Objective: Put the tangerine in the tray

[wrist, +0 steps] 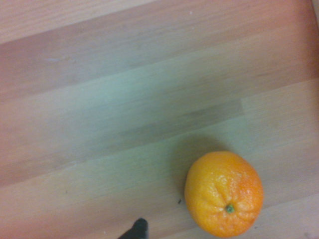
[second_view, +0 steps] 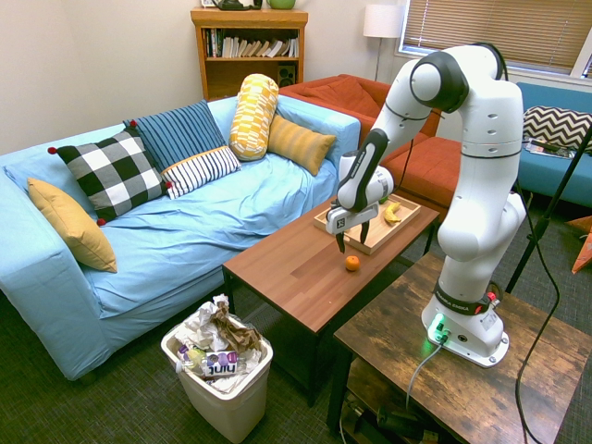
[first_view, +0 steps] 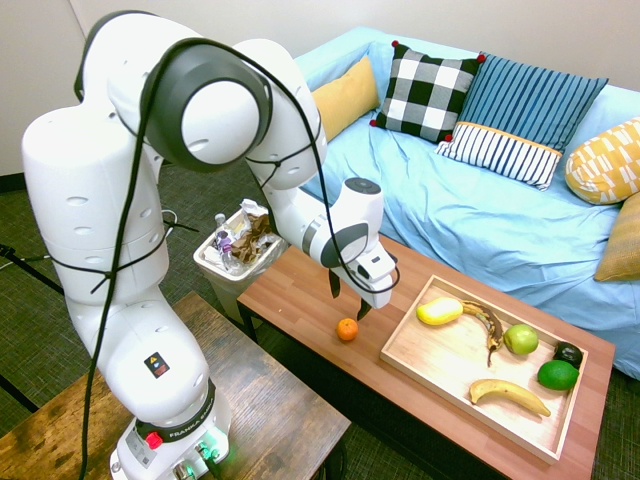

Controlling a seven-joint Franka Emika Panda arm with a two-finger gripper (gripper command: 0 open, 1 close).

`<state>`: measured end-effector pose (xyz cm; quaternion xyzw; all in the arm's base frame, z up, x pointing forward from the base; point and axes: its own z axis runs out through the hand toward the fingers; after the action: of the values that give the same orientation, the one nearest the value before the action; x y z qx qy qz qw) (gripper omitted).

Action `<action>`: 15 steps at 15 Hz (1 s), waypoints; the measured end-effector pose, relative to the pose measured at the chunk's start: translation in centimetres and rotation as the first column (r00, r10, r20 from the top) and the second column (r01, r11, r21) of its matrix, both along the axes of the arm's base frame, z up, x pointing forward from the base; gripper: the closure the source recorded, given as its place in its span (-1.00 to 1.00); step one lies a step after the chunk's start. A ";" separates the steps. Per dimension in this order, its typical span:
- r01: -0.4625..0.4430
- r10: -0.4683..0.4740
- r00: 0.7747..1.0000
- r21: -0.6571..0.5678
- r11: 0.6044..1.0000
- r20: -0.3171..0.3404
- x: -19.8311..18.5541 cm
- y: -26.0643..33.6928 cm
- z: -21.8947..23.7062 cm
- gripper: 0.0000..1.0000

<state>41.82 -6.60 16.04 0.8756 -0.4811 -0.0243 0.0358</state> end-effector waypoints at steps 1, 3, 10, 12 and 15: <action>0.001 -0.001 1.000 -0.006 1.000 -0.007 0.0 0.1 -1.3 -1.00; 0.015 -0.015 1.000 -0.012 1.000 -0.020 0.2 0.3 -3.7 -1.00; 0.064 -0.065 0.997 -0.005 0.998 -0.042 0.8 -0.3 -7.5 1.00; 0.068 -0.067 0.997 0.001 0.998 -0.041 0.7 -0.7 -7.5 1.00; 0.065 -0.065 0.997 0.010 0.998 -0.043 0.6 -0.9 -7.6 1.00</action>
<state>42.40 -7.50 8.44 0.8589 -0.5084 -0.0467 0.0402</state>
